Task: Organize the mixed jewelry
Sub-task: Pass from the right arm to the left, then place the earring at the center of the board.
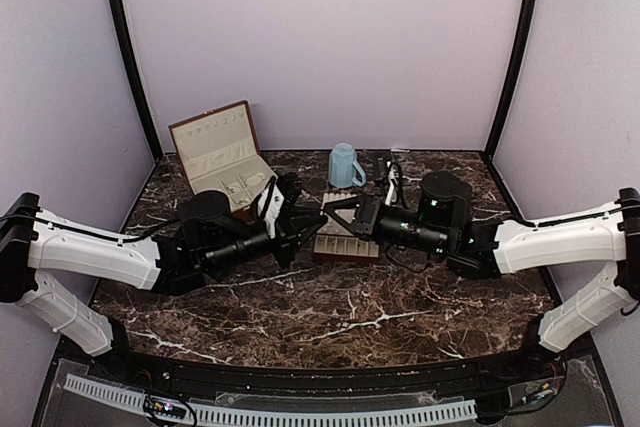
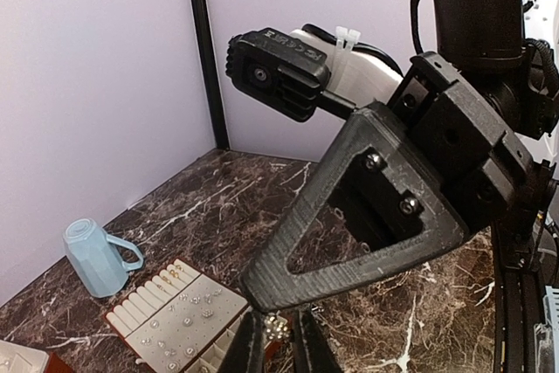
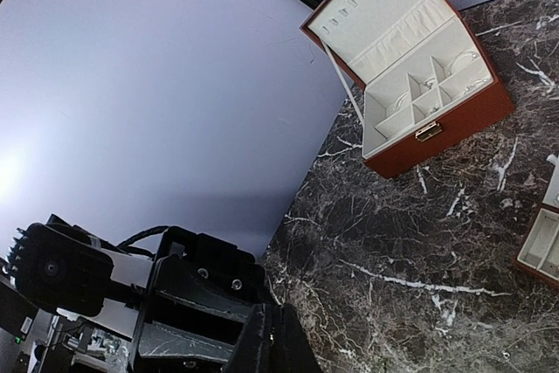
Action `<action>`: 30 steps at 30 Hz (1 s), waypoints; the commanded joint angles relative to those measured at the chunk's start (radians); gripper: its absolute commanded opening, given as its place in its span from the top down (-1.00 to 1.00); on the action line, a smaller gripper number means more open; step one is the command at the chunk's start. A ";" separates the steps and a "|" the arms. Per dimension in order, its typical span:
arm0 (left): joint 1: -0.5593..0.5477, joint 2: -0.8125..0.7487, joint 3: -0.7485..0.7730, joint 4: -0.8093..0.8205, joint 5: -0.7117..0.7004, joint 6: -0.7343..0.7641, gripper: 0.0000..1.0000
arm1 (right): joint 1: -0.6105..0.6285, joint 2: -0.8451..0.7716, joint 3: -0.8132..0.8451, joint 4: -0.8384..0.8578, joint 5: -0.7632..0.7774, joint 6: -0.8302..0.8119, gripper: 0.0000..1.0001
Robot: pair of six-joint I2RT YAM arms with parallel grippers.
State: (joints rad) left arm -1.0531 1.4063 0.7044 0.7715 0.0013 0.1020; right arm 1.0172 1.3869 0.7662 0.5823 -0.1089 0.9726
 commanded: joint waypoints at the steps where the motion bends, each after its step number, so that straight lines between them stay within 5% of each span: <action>1: -0.005 -0.009 0.041 -0.053 -0.086 -0.028 0.83 | -0.001 0.017 0.016 -0.011 0.011 -0.004 0.74; 9: -0.005 0.021 0.071 -0.178 -0.214 -0.086 0.86 | -0.006 0.016 0.002 -0.048 0.050 -0.004 0.32; 21: -0.004 -0.015 0.040 -0.283 -0.204 -0.089 0.87 | -0.050 -0.060 -0.017 -0.220 0.067 -0.110 0.27; 30: -0.002 -0.071 0.054 -0.430 -0.065 0.011 0.93 | -0.139 -0.118 -0.018 -0.330 -0.160 -0.250 0.30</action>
State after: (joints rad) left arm -1.0538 1.3800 0.7509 0.4297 -0.1516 0.0521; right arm 0.9047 1.2991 0.7509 0.2909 -0.1379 0.8047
